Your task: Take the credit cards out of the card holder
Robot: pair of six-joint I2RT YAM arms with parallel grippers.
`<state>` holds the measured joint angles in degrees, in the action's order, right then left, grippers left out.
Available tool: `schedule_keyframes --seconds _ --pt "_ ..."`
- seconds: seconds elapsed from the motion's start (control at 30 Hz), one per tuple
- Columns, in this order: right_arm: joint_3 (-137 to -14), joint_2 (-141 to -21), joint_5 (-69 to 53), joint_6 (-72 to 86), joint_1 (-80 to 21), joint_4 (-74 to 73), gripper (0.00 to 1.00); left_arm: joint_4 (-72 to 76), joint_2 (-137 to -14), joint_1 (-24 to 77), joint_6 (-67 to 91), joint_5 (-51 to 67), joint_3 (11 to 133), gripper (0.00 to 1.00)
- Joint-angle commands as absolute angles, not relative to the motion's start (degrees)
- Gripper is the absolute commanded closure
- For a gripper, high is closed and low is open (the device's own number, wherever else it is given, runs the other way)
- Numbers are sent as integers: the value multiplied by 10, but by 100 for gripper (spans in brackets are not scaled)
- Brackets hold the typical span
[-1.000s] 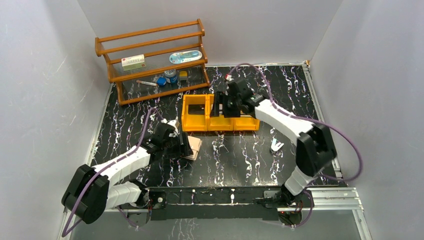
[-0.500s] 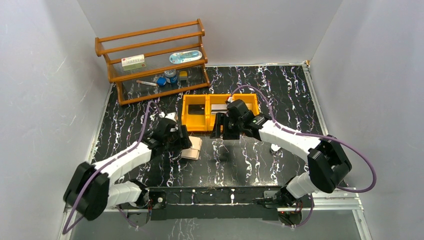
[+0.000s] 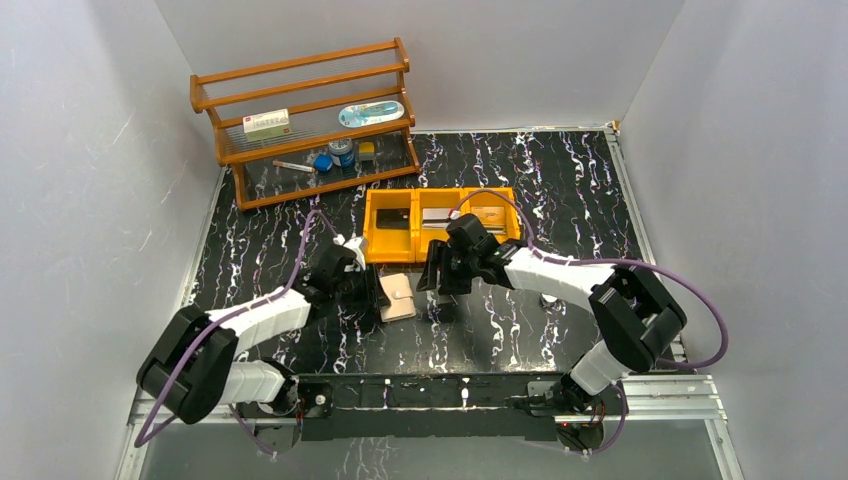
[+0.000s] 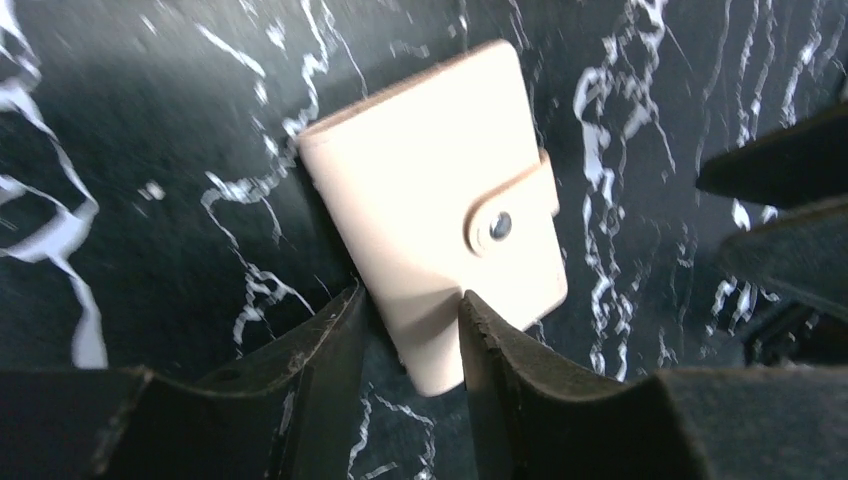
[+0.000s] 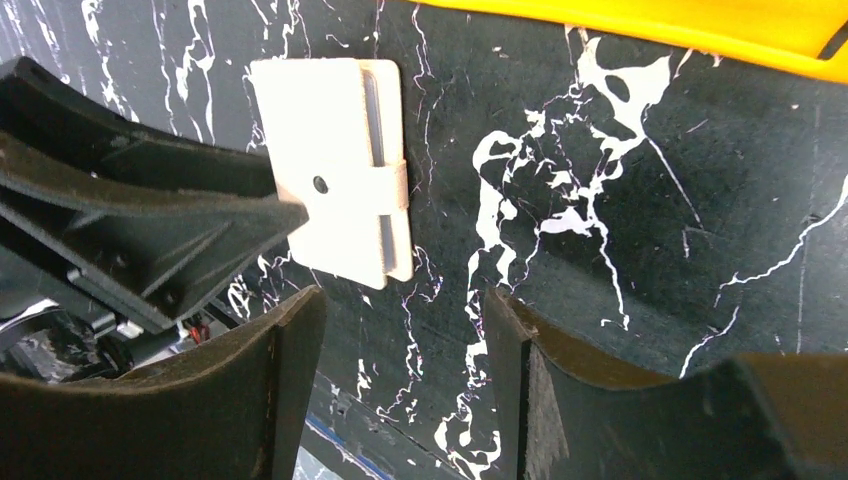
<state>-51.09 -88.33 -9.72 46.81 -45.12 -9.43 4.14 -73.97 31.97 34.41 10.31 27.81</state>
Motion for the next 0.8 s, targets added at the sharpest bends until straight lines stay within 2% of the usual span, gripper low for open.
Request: schedule_keyframes --seconds 0.0,0.2,0.3,0.4,0.5,0.57,0.77 --pt "-514 -885 -62 473 -474 -92 33 69 -687 343 390 162 229 63" --pt "-543 -920 -26 435 -502 -113 34 99 -669 369 421 146 196 63" --pt "-578 -955 -34 410 -512 -118 33 82 -659 370 430 114 192 56" --pt "-607 -992 -45 396 -519 -115 34 66 -627 370 443 74 189 54" --pt "-629 -1030 -58 390 -528 -121 39 57 -616 370 447 51 190 53" --pt "-623 -1033 -57 394 -538 -118 48 58 -621 369 446 46 192 53" --pt "-569 -987 -29 431 -581 -109 61 86 -656 370 450 91 193 58"
